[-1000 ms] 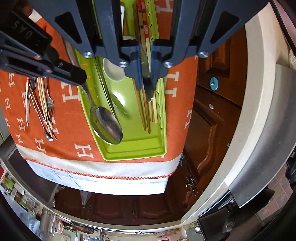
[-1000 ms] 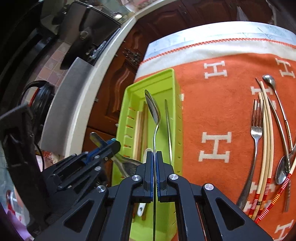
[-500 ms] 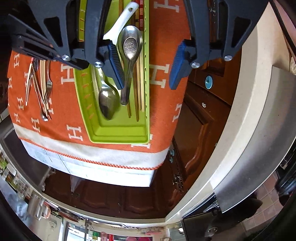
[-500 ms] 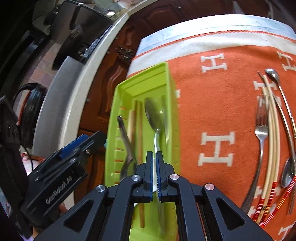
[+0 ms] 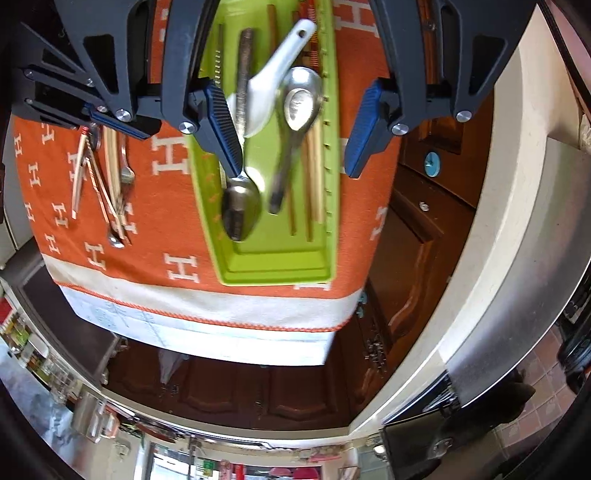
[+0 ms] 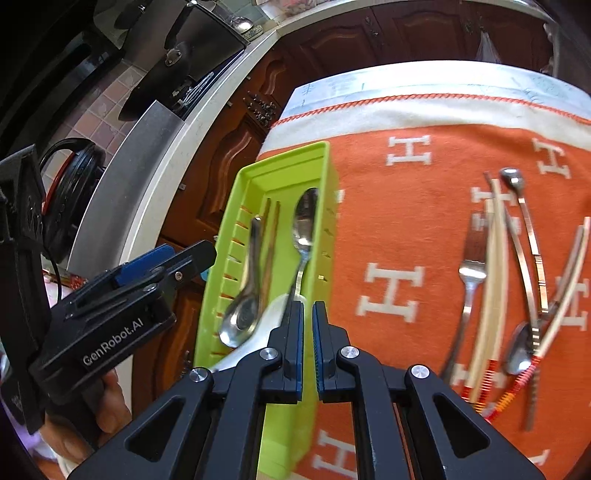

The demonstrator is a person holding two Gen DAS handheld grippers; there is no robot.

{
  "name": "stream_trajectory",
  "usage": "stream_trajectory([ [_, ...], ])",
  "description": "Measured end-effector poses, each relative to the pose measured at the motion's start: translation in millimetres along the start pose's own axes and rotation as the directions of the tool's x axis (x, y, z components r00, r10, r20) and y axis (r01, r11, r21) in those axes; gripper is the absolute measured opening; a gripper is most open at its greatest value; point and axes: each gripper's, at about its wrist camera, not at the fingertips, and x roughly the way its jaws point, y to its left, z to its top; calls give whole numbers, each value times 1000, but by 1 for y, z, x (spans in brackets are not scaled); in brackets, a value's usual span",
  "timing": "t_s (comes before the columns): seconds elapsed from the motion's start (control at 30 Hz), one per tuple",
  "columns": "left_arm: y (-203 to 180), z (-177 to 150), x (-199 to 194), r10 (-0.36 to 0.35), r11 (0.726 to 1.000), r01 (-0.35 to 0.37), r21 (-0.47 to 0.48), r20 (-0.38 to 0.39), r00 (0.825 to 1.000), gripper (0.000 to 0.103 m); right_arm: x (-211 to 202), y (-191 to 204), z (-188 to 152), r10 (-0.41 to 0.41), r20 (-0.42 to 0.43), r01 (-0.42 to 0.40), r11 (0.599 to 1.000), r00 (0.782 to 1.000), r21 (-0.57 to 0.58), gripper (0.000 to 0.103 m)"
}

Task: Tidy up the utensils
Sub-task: 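Move both grippers back to the pile and grasp a red-striped chopstick with the right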

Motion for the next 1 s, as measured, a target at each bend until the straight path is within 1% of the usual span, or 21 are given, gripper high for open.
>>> stream_trajectory([
  [0.23, -45, -10, -9, -62, 995, 62, 72, -5, 998, 56, -45, -29, -20, -60, 50, 62, 997, 997, -36, 5],
  [0.33, -69, -15, -13, -104, 989, 105, 103, -6, 995, 56, -64, -44, -31, -84, 73, 87, 996, 994, -33, 5],
  [0.47, -93, -21, -17, -155, 979, 155, 133, -12, 988, 57, -89, -73, -44, -115, 98, 115, 993, 989, 6, 14],
  [0.57, -109, -24, -17, -194, 970, 195, 146, -23, 981, 60, -107, -95, -48, -133, 119, 128, 991, 984, 45, 15],
  [0.67, -123, -24, -13, -227, 961, 229, 157, -36, 973, 61, -119, -117, -50, -154, 136, 143, 986, 979, 87, 15],
  [0.8, -135, -22, -3, -249, 955, 254, 156, -50, 967, 61, -125, -142, -48, -165, 142, 146, 980, 976, 139, 15],
  [0.9, -142, -20, 7, -237, 957, 243, 156, -53, 970, 61, -121, -163, -46, -158, 128, 134, 974, 979, 181, 15],
  [1.0, -146, -19, 18, -233, 959, 239, 150, -61, 971, 61, -107, -177, -43, -145, 98, 121, 969, 984, 215, 15],
])
